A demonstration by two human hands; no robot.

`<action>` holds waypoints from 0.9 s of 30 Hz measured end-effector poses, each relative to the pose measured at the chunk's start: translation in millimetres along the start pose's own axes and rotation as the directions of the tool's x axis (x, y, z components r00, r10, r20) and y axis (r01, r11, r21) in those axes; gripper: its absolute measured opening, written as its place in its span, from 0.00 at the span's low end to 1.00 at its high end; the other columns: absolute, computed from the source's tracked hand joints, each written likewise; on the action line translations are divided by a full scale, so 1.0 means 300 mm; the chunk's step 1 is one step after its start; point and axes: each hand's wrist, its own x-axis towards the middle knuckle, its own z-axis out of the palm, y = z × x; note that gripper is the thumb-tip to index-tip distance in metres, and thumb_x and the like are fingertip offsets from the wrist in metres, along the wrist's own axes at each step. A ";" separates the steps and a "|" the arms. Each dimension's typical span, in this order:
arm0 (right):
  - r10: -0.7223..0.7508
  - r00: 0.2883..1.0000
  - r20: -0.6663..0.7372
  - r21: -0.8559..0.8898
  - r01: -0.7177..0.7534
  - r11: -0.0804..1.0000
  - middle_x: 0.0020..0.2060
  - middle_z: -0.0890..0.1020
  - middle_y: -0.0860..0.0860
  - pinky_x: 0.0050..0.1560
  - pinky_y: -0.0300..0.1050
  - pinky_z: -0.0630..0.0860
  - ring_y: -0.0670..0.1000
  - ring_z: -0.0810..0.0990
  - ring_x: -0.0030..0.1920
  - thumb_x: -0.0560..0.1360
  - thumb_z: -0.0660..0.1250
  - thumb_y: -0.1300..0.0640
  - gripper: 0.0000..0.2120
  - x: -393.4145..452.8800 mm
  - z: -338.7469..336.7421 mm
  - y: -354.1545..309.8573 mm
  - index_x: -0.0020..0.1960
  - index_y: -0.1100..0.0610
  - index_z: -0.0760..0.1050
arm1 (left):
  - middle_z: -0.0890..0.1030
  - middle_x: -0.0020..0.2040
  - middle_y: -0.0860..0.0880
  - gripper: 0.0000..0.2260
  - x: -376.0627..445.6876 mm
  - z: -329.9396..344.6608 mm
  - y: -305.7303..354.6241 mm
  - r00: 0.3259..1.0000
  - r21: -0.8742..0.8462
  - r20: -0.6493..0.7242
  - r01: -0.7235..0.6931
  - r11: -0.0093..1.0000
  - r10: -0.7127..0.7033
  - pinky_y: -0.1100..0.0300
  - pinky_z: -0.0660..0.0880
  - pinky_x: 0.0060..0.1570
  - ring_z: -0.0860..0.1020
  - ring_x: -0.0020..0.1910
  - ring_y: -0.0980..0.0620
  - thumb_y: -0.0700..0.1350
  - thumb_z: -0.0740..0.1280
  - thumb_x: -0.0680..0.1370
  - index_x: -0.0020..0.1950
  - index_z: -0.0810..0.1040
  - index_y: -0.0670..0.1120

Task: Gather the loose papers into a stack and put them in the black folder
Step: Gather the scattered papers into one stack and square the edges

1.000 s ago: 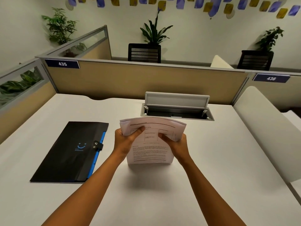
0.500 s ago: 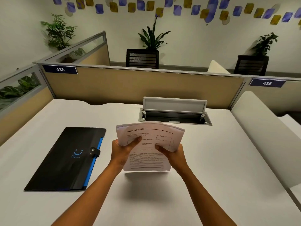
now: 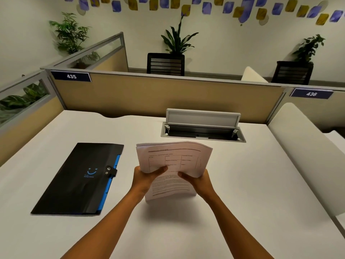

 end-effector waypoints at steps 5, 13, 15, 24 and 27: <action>-0.032 0.999 0.009 0.015 0.032 0.999 0.50 0.85 0.42 0.46 0.43 0.84 0.49 0.84 0.52 0.66 0.78 0.51 0.21 0.006 -0.006 -0.004 0.54 0.35 0.78 | 0.85 0.41 0.62 0.19 0.010 -0.013 -0.005 1.000 -0.010 -0.009 -0.009 1.000 0.009 0.70 0.78 0.33 0.83 0.42 0.59 0.54 0.78 0.62 0.50 0.79 0.58; -0.013 0.998 0.059 0.010 0.012 1.000 0.52 0.85 0.44 0.50 0.49 0.84 0.50 0.83 0.54 0.68 0.78 0.56 0.22 -0.009 -0.003 0.048 0.56 0.35 0.78 | 0.83 0.48 0.54 0.20 -0.009 -0.034 -0.075 0.998 0.049 0.030 0.058 0.997 -0.060 0.61 0.80 0.42 0.81 0.47 0.51 0.49 0.80 0.64 0.52 0.78 0.58; -0.012 0.997 0.071 0.008 0.011 1.000 0.52 0.84 0.44 0.50 0.48 0.84 0.49 0.83 0.54 0.69 0.77 0.57 0.22 -0.003 -0.001 0.047 0.56 0.36 0.78 | 0.83 0.46 0.56 0.21 0.001 -0.043 -0.070 0.996 0.057 0.021 0.080 0.995 -0.081 0.66 0.80 0.37 0.81 0.46 0.53 0.53 0.80 0.60 0.50 0.79 0.58; 0.018 0.994 0.110 -0.036 -0.014 0.999 0.52 0.85 0.46 0.49 0.45 0.84 0.50 0.84 0.54 0.72 0.74 0.54 0.18 0.010 0.006 0.081 0.60 0.44 0.77 | 0.84 0.47 0.55 0.19 0.009 -0.060 -0.099 0.990 0.099 0.036 0.135 0.986 -0.140 0.68 0.78 0.36 0.81 0.46 0.52 0.49 0.81 0.65 0.52 0.78 0.57; 0.046 0.988 0.148 -0.110 -0.029 0.993 0.50 0.85 0.42 0.43 0.41 0.83 0.48 0.86 0.49 0.73 0.70 0.44 0.12 0.022 0.007 0.073 0.56 0.43 0.78 | 0.85 0.43 0.56 0.19 0.041 -0.085 -0.075 0.976 0.087 0.046 0.210 0.974 -0.215 0.69 0.77 0.31 0.83 0.42 0.54 0.54 0.80 0.63 0.51 0.79 0.54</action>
